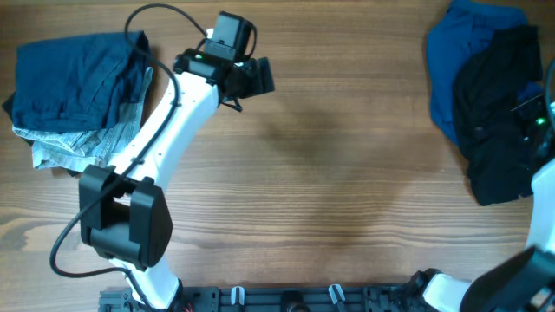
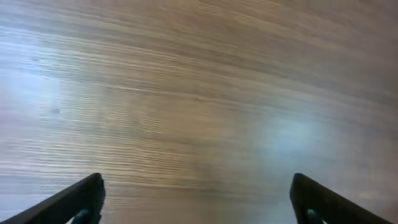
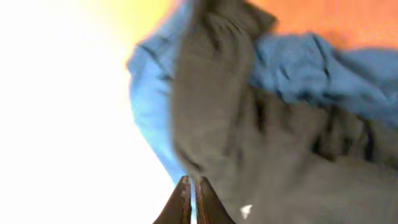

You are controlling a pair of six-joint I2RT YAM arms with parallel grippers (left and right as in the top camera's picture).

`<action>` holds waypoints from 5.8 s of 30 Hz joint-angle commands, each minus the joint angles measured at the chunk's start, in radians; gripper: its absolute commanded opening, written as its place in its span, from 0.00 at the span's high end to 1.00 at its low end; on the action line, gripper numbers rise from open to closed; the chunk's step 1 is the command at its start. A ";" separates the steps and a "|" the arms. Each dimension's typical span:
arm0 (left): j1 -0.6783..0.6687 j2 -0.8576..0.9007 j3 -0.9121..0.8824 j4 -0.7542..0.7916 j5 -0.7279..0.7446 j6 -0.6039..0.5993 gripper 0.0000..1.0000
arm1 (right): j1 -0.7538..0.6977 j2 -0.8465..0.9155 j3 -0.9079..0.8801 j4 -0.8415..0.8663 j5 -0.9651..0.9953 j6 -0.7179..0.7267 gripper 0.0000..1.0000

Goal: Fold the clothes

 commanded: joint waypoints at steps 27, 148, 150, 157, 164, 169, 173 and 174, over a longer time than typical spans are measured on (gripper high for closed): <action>0.184 -0.132 0.020 -0.093 0.040 -0.010 0.01 | 0.137 0.348 0.019 -0.122 0.341 0.015 0.46; 0.154 -0.547 0.386 0.371 -0.058 0.093 0.96 | 1.025 0.504 0.431 -0.508 -0.268 -0.222 0.23; 0.154 -0.558 0.386 0.370 -0.058 0.093 0.96 | 1.040 0.504 0.431 -0.520 -0.266 -0.223 0.23; 0.154 -0.529 0.386 0.359 -0.086 0.093 0.96 | 1.182 0.505 0.431 -0.561 -0.099 -0.250 0.23; 0.154 -0.525 0.386 0.359 -0.210 0.097 0.96 | 1.250 0.516 0.401 -0.586 0.039 -0.247 0.24; 0.154 -0.517 0.385 0.347 -0.226 0.097 0.96 | 1.303 0.516 0.290 -0.509 0.096 -0.390 0.30; 0.154 -0.510 0.385 0.312 -0.226 0.097 0.96 | 1.406 0.516 0.288 -0.436 0.121 -0.569 0.27; 0.154 -0.510 0.385 0.305 -0.227 0.097 0.96 | 1.426 0.516 0.288 -0.429 0.136 -0.584 0.27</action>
